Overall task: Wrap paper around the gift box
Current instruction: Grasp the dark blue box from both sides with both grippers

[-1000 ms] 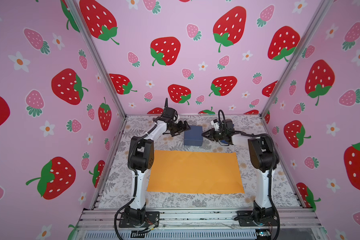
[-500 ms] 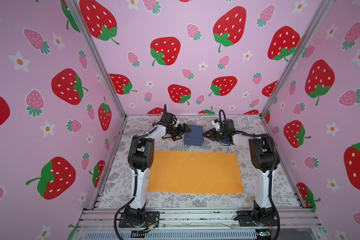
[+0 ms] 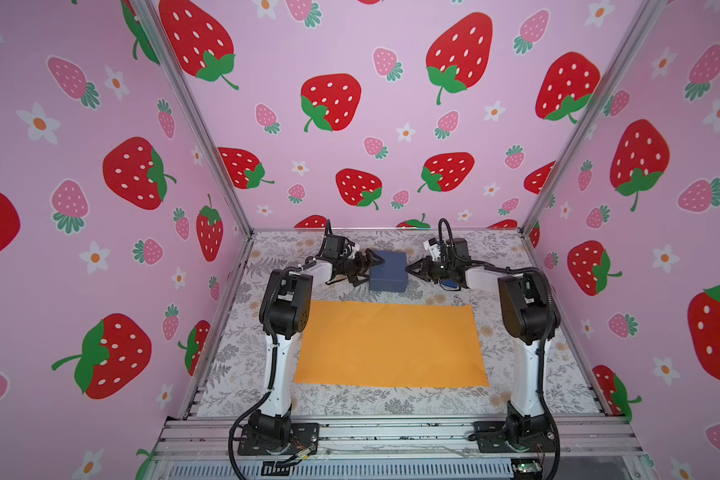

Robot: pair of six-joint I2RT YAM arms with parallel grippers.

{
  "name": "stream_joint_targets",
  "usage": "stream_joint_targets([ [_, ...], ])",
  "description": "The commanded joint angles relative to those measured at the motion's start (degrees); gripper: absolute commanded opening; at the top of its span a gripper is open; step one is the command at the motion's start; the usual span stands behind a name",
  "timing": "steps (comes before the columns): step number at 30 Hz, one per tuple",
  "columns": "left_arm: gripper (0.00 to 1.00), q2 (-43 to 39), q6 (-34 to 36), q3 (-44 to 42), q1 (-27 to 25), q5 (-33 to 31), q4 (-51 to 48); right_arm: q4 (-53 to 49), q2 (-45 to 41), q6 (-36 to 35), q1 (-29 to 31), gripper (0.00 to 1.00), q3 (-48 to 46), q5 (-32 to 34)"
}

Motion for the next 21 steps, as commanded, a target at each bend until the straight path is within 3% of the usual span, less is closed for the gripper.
stream_joint_targets([
  [1,1.00,0.69,-4.31,-0.30,-0.55,3.06,6.23,-6.47,1.68,-1.10,-0.44,0.16,-0.66,4.44],
  [9,0.99,0.92,-10.06,-1.43,-1.27,4.62,14.25,-6.49,1.46,-1.07,-0.46,0.16,-0.82,4.57],
  [21,0.85,-0.20,-9.75,-1.21,-1.75,4.68,13.53,-6.90,-0.81,-0.92,-0.63,0.22,-0.59,4.59],
])
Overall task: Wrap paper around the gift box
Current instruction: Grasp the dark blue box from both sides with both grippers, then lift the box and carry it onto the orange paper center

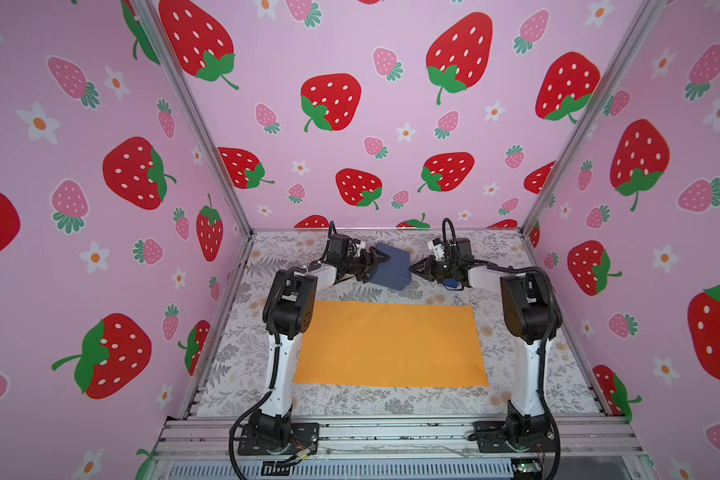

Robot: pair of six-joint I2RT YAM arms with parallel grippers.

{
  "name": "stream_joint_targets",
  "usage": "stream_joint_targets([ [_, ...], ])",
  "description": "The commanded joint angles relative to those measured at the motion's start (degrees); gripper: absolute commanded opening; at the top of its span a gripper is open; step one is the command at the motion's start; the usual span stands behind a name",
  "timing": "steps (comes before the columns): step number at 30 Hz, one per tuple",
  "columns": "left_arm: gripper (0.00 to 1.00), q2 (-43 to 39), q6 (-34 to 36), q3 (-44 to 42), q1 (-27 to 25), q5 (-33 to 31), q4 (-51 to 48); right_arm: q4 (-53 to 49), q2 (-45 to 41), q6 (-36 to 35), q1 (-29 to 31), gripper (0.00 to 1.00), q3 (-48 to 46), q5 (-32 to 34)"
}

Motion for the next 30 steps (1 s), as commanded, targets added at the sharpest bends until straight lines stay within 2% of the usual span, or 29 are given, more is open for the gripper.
stream_joint_targets([
  [1,0.85,-1.34,-0.92,0.02,-0.15,1.56,1.11,-5.58,-1.38,-1.06,-0.07,0.24,-0.73,3.15],
  [6,0.81,-4.45,0.50,-1.47,-0.15,1.22,-0.15,-9.15,-7.12,-3.02,-0.76,0.33,-0.38,5.94],
  [11,0.78,-10.62,2.48,-6.74,-0.27,0.13,-1.15,-12.52,-12.73,-5.09,-1.38,0.41,-1.44,7.33],
  [21,0.76,-26.74,3.46,-25.23,-1.76,-4.95,0.34,-15.30,-24.29,-7.08,-1.82,0.45,-8.17,7.61],
  [30,0.75,-38.85,3.66,-40.79,-6.33,-10.33,1.85,-19.68,-32.49,-10.38,-1.82,0.47,-14.89,7.78],
])
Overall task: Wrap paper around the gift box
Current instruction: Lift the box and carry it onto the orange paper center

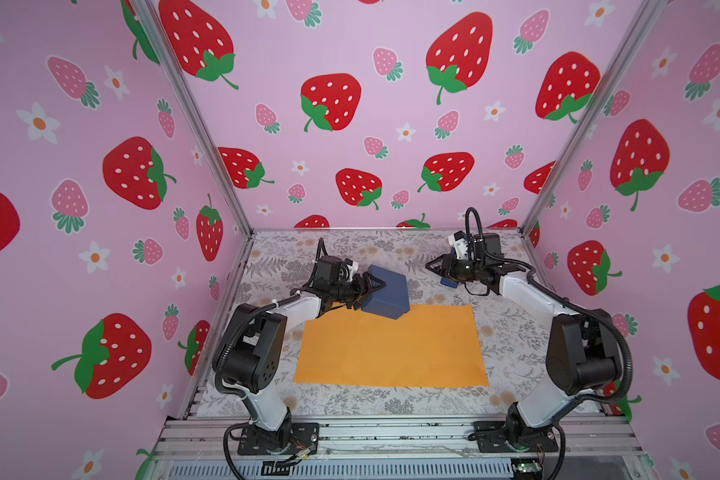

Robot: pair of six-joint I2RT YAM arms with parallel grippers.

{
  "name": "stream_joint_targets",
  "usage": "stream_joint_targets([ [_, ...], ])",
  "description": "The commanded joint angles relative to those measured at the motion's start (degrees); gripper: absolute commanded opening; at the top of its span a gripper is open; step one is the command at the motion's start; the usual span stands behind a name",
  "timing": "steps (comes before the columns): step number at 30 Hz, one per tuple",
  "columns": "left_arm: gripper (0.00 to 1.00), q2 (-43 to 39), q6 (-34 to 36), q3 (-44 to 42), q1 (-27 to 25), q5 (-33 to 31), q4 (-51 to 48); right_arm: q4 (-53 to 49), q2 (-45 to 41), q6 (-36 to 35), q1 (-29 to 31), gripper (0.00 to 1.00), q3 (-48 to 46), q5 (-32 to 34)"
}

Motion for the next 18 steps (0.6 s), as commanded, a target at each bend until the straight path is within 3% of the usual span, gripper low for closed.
stream_joint_targets([
  [1,0.75,-3.95,-0.02,-3.64,-2.30,-1.89,2.96,-2.64,-3.72,-2.09,-0.21,0.47,-3.00,0.36],
  [10,0.76,-12.55,-0.45,-13.53,-9.81,-8.17,2.90,0.38,-7.92,0.02,-0.12,0.47,-9.84,-2.67],
  [18,0.75,-10.08,-3.25,-15.44,-14.26,-10.75,8.76,0.05,-9.68,-0.33,-0.03,0.47,-11.67,-2.26],
])
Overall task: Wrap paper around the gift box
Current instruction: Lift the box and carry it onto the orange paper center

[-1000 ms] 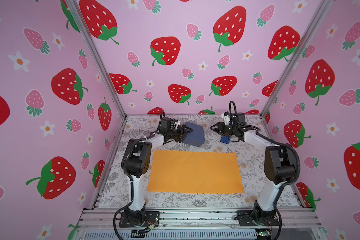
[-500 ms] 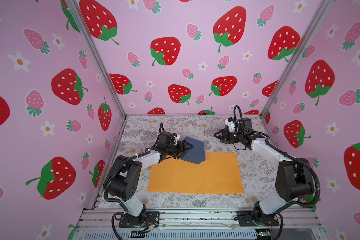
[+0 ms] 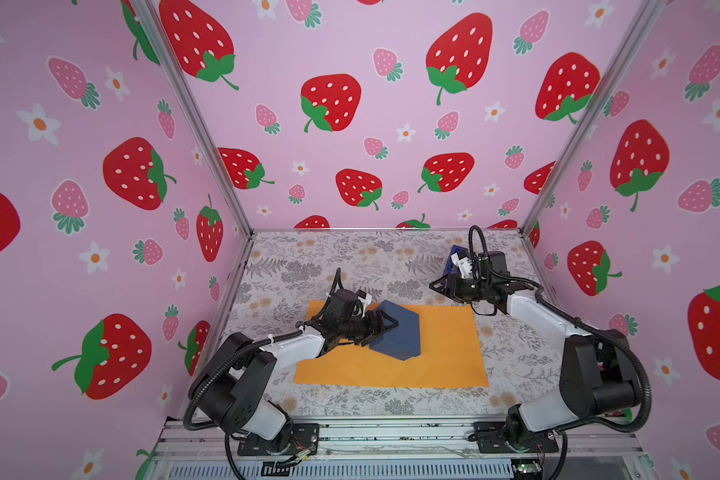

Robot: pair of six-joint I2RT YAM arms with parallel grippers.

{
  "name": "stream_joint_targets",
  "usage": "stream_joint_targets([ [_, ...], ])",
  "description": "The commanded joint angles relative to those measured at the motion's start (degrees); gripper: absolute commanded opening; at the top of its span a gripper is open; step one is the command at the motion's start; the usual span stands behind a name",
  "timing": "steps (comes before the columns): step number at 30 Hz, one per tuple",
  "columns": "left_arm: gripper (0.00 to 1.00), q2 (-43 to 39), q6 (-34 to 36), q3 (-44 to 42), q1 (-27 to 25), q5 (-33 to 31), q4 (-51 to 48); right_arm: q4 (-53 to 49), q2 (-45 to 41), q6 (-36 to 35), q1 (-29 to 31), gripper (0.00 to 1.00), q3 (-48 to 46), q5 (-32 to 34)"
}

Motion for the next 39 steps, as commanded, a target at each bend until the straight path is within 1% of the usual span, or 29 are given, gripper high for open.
stream_joint_targets([
  [1,0.75,1.35,-1.51,0.03,-1.47,-2.23,5.63,0.46,-2.40,-0.11,-0.03,0.47,-1.02,-0.70],
  [5,0.76,3.30,-2.83,0.12,-2.69,-2.07,8.14,0.50,-3.25,-0.27,-0.03,0.49,-2.21,-0.45],
  [9,0.77,3.43,-1.79,0.39,-3.37,-2.89,5.92,0.20,-3.98,-0.57,-0.03,0.49,-3.07,-0.30],
  [11,0.80,2.77,-0.76,0.48,-3.37,-3.97,3.68,0.14,-4.33,-0.56,-0.03,0.49,-3.25,-0.17],
  [15,0.89,1.94,2.81,2.58,-3.37,-5.79,-5.10,-0.53,-4.42,-0.93,-0.03,0.50,-3.38,0.13],
  [17,0.93,1.66,4.12,3.07,-3.37,-6.49,-7.50,-0.45,-4.45,-0.92,-0.03,0.51,-3.54,0.02],
  [21,0.97,0.39,6.13,2.54,-3.37,-9.63,-10.92,-0.60,-4.37,-1.10,0.23,0.51,-4.09,-0.02],
  [25,0.98,-0.27,10.06,4.39,-3.37,-12.28,-17.52,-2.00,-4.37,-2.19,1.43,0.51,-4.46,0.83],
  [32,0.99,-2.32,13.78,6.30,-3.30,-14.96,-24.17,-3.34,-4.10,-2.64,4.79,0.65,-6.12,3.19],
  [39,0.99,-1.03,15.16,7.37,-3.29,-13.62,-25.59,-1.16,-3.74,-0.91,7.23,0.70,-8.67,3.40],
])
